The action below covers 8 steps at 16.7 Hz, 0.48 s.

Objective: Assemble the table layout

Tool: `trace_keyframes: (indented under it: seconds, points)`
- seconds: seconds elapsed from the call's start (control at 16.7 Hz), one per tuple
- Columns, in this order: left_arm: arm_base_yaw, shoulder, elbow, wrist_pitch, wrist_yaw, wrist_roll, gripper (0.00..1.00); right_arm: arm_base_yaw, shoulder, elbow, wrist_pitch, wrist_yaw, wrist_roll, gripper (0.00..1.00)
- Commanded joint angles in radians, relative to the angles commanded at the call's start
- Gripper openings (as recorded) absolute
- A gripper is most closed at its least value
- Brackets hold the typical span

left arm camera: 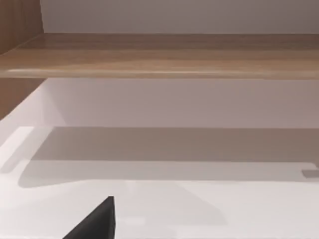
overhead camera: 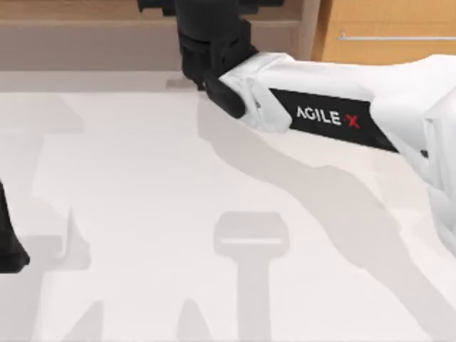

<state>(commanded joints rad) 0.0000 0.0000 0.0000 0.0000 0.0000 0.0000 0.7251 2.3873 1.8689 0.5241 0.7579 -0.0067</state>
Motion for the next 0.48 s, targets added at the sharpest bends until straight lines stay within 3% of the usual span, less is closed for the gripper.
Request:
trace_keyframes:
  seconds: [0.48]
  points:
    - [0.0, 0.0, 0.0, 0.0, 0.0, 0.0, 1.0, 0.038, -0.091, -0.122, 0.031, 0.034, 0.001, 0.0]
